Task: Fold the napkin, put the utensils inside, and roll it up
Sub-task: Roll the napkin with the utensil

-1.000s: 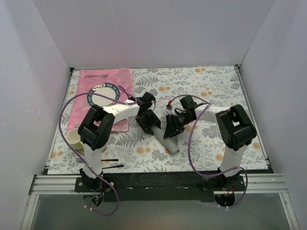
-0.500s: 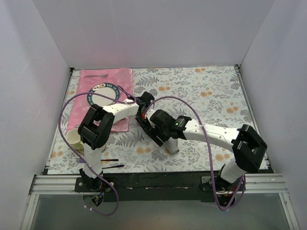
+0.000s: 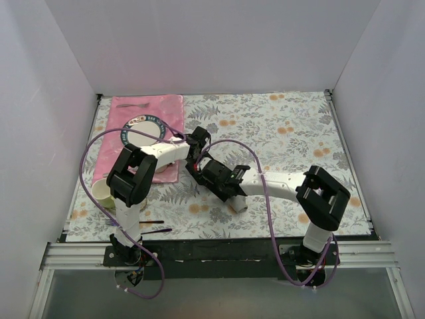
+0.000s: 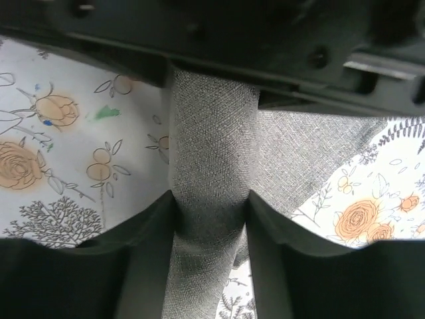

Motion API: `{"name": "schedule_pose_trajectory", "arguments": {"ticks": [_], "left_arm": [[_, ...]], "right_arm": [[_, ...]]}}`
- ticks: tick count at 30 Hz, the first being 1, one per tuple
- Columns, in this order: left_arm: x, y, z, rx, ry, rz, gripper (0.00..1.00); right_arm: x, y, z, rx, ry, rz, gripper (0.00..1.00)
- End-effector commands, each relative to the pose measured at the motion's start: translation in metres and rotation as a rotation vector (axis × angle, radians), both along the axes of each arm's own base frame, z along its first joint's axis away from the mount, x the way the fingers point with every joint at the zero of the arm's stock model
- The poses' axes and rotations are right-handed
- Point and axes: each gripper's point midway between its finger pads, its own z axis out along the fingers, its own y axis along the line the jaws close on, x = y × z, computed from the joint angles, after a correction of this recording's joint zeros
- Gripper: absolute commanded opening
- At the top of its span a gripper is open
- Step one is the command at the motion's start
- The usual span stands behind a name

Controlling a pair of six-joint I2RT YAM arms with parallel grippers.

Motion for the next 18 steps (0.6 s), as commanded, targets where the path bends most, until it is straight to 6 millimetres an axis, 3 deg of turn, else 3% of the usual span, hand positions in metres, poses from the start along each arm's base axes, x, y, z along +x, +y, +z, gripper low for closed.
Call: {"name": "schedule_pose_trajectory", "arguments": {"ticks": [1,4,11,13,18], "left_arm": [[0.01,-0.002,0.023,-0.019,-0.056,-0.016,0.63],[0.02,-0.001,0.038,0.002,-0.11,-0.05,0.75],[0.036,0.012,0.066,0.031,-0.222,-0.054,0.85],[0.035,0.011,0.067,0.016,-0.22,-0.052,0.86],[0.029,0.001,0.06,-0.053,-0.195,-0.029,0.86]], "right_arm": [[0.015,-0.005,-0.004,0.058,0.019,-0.057,0.44],[0.013,-0.006,-0.004,0.132,0.087,-0.039,0.42],[-0.002,-0.006,-0.011,0.411,0.43,-0.056,0.39],[-0.01,-0.003,-0.01,0.503,0.522,-0.06,0.39],[-0.009,-0.008,-0.011,0.634,0.685,-0.104,0.4]]}}
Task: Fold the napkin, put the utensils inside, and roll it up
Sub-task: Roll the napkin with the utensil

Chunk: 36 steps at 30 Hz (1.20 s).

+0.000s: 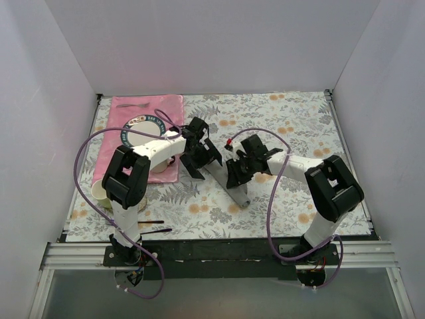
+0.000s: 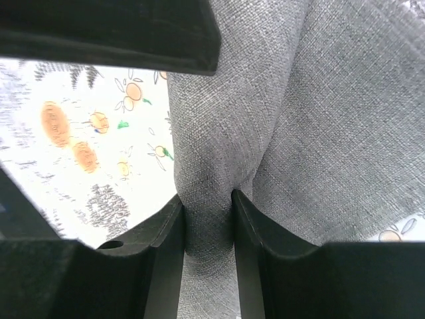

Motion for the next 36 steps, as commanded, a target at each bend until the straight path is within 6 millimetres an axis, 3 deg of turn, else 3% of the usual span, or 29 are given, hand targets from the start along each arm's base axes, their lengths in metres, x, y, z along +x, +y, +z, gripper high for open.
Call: {"name": "schedule_pose_trajectory", "arguments": {"ticks": [1,9,15,20,23,26,31,36], "left_arm": [[0.003,-0.01,0.027,-0.106,-0.054,0.013,0.86],[0.006,-0.032,0.008,-0.122,-0.016,-0.007,0.87],[-0.006,-0.022,-0.021,-0.028,0.038,-0.003,0.85],[-0.014,-0.021,-0.039,0.012,0.065,-0.012,0.77],[-0.014,-0.022,-0.048,0.042,0.066,-0.028,0.62],[-0.014,-0.021,-0.052,0.062,0.07,-0.027,0.48],[-0.019,-0.02,-0.053,0.062,0.092,-0.029,0.47],[-0.019,-0.024,-0.049,0.045,0.1,-0.029,0.43]], "right_arm": [[-0.036,0.007,-0.005,0.173,0.288,0.051,0.39],[-0.036,0.004,-0.008,0.342,0.467,0.005,0.39],[-0.034,-0.005,-0.011,0.433,0.523,-0.035,0.4],[-0.03,-0.01,-0.013,0.437,0.516,-0.026,0.45],[-0.026,-0.015,-0.013,0.374,0.491,-0.026,0.49],[-0.014,-0.024,-0.008,0.273,0.408,-0.028,0.56],[0.009,-0.045,0.015,0.026,0.178,-0.08,0.6],[0.014,-0.045,0.058,-0.127,-0.143,-0.124,0.7]]}}
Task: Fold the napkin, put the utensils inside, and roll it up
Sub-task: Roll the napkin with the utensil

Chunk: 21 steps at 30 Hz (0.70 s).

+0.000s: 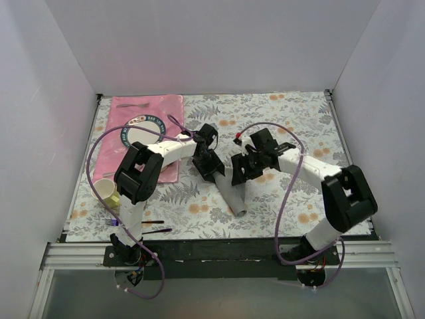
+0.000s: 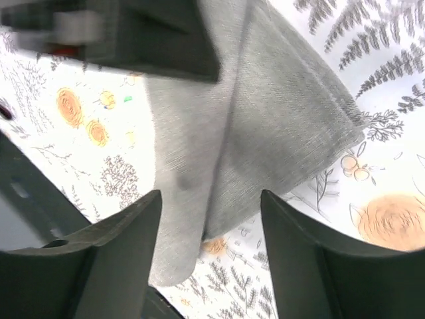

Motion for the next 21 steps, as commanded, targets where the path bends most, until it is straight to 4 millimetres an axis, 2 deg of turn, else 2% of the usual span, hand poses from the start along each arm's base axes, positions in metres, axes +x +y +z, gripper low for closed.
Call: {"name": "schedule_pose_trajectory", "arguments": {"ticks": [1,5,6,7,9,11,12,15,17,21], "left_arm": [[-0.007,0.003,-0.014,0.044,0.032,-0.006,0.43],[-0.012,0.003,-0.015,0.033,0.052,-0.003,0.42],[-0.013,0.003,-0.016,0.033,0.058,-0.003,0.41],[-0.014,0.003,-0.015,0.032,0.057,-0.004,0.41],[-0.016,0.003,-0.015,0.026,0.068,-0.002,0.41],[-0.017,0.004,-0.015,0.026,0.072,-0.002,0.41],[-0.018,0.003,-0.015,0.023,0.077,-0.001,0.41],[-0.019,0.003,-0.014,0.02,0.082,-0.004,0.4],[-0.019,0.002,-0.014,0.015,0.089,-0.002,0.4],[-0.02,0.002,-0.013,0.003,0.094,0.0,0.4]], "right_arm": [[0.005,-0.006,0.037,-0.256,-0.341,-0.026,0.72],[-0.008,0.012,0.043,-0.346,-0.463,-0.012,0.8],[-0.012,0.015,0.035,-0.374,-0.457,0.002,0.82],[-0.015,0.022,0.037,-0.404,-0.488,0.007,0.88],[-0.018,0.028,0.027,-0.463,-0.507,0.037,0.91],[-0.021,0.04,0.025,-0.498,-0.556,0.059,0.91],[-0.023,0.042,0.013,-0.529,-0.542,0.075,0.91],[-0.024,0.045,0.001,-0.607,-0.564,0.072,0.91],[-0.024,0.05,0.0,-0.62,-0.588,0.074,0.9],[-0.023,0.04,-0.013,-0.677,-0.596,0.035,0.87]]}}
